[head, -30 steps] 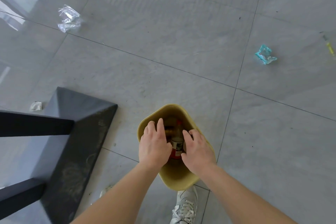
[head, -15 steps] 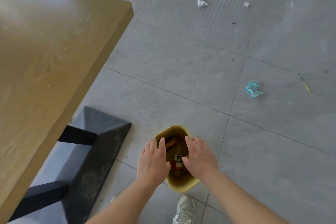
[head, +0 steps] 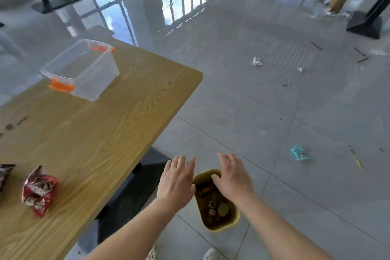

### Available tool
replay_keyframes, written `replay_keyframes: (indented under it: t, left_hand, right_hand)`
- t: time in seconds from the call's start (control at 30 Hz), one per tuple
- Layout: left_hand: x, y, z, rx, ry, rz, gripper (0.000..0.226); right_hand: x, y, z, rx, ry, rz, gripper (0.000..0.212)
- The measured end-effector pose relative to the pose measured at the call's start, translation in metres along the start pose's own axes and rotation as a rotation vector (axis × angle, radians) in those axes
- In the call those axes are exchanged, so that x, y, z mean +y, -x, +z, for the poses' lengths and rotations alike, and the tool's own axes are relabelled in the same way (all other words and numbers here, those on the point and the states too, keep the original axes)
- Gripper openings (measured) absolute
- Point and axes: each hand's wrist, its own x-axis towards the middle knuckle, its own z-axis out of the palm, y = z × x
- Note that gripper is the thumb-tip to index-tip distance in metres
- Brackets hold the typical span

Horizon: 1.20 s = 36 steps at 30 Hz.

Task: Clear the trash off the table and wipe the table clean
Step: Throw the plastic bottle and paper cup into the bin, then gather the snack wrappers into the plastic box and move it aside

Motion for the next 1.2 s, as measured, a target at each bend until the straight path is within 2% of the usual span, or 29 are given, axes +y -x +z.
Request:
replay_keyframes:
  t: [0.4, 0.7, 0.97, 1.2]
  left_hand:
    - [-0.093, 0.072, -0.131, 0.273, 0.073, -0.206, 0.072]
    - [-0.207, 0.141, -0.160, 0.379, 0.118, -0.435, 0.070]
    - [-0.301, 0.177, -0.156, 0.368, 0.168, -0.569, 0.065]
    - [-0.336, 0.143, -0.168, 0.305, 0.244, -0.615, 0.066]
  right_hand:
    - [-0.155, -0.010, -0.071, 0.059, -0.002, -0.275, 0.060]
    - [-0.288, -0.011, -0.050, 0.017, -0.027, -0.466, 0.061]
    - [-0.367, -0.032, -0.026, -0.068, -0.028, -0.435, 0.061]
    - [-0.403, -0.101, -0.028, -0.086, -0.098, -0.312, 0.059]
